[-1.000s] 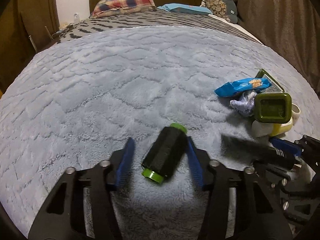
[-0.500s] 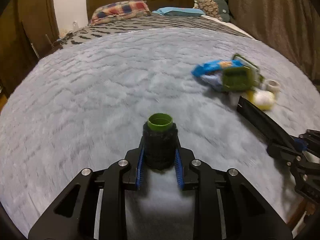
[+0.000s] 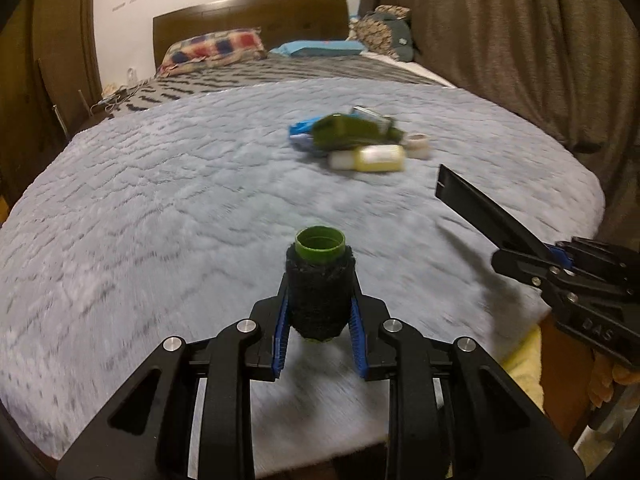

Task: Collect trash
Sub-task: 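Lift both held items and carry them below the bed edge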

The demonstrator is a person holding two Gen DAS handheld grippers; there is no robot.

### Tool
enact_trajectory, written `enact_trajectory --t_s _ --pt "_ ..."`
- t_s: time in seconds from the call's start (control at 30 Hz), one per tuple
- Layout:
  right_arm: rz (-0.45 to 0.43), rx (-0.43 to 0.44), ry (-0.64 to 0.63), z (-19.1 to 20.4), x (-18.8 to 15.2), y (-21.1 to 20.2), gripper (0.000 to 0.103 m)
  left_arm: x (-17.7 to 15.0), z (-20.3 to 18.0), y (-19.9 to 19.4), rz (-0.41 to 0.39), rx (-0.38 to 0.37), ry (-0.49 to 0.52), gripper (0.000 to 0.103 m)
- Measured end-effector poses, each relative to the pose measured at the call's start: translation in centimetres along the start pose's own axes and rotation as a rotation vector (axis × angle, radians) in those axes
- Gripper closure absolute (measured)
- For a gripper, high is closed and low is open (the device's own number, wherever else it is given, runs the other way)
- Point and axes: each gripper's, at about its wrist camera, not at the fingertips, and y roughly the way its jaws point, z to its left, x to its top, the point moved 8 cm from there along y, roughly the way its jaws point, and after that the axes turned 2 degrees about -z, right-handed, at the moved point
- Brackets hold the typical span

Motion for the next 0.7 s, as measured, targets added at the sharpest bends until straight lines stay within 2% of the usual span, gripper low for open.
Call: enact_trajectory --t_s 0.17,0.33,0.5,0.7 --pt "-0.034 0.006 0.027 -0.1 -1.8 -3.1 0.078 -2.3 -2.4 -3.0 -0.018 -0.038 0.002 0.079" --pt "-0.029 0.018 0.041 0.0 -4.0 -4.4 0.078 -4.8 -3.8 -4.5 -0.012 -0.070 -0.004 0.079" --pt "0.022 0.035 0.034 0.4 -7.1 -4.1 0.078 -7.5 -4.6 -4.6 0.023 -0.087 -0.009 0.079" --pt "0.134 0.044 0.026 0.9 -11.9 -1.7 0.078 -11.4 -5.4 -2.4 0.109 -0.106 -0.005 0.079"
